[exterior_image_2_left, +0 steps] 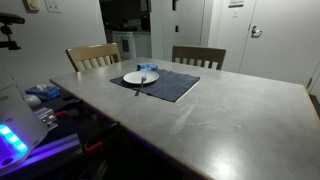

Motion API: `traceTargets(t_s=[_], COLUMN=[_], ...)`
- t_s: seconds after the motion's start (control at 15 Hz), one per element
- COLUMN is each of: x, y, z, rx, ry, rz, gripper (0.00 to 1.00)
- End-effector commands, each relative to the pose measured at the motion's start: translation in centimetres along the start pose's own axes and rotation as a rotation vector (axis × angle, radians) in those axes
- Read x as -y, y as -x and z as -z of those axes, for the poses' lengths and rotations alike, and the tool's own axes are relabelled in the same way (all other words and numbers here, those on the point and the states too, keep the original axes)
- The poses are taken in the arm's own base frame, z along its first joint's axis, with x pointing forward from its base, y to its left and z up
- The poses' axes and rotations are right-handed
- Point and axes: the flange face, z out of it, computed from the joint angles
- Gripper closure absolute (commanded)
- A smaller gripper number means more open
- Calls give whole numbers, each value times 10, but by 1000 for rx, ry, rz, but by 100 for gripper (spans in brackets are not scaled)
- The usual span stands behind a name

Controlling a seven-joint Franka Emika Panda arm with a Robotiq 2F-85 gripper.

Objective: Remove the fork from the white plate and place it on the placemat

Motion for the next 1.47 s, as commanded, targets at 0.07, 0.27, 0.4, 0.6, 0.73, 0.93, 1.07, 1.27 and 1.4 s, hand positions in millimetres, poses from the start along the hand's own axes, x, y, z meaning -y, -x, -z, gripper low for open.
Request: traceTargets(t_s=[0.07, 0.27, 0.4, 0.6, 0.73, 0.93, 1.07, 1.27, 1.4], x=[1, 12, 27, 48, 59, 69, 72, 75, 74], y=[1, -8, -16, -31, -42, -50, -57, -73, -85], z=[1, -12, -26, -53, -75, -102, -120, -143, -146], rx=[15, 101, 163, 233, 250, 267, 264, 231, 171], ry=[12, 21, 28, 37, 34, 15, 9, 6, 9], rz=[13, 26, 56, 95, 123, 157, 176, 204, 214], gripper=[0, 0, 0, 0, 0, 0, 0, 0, 0])
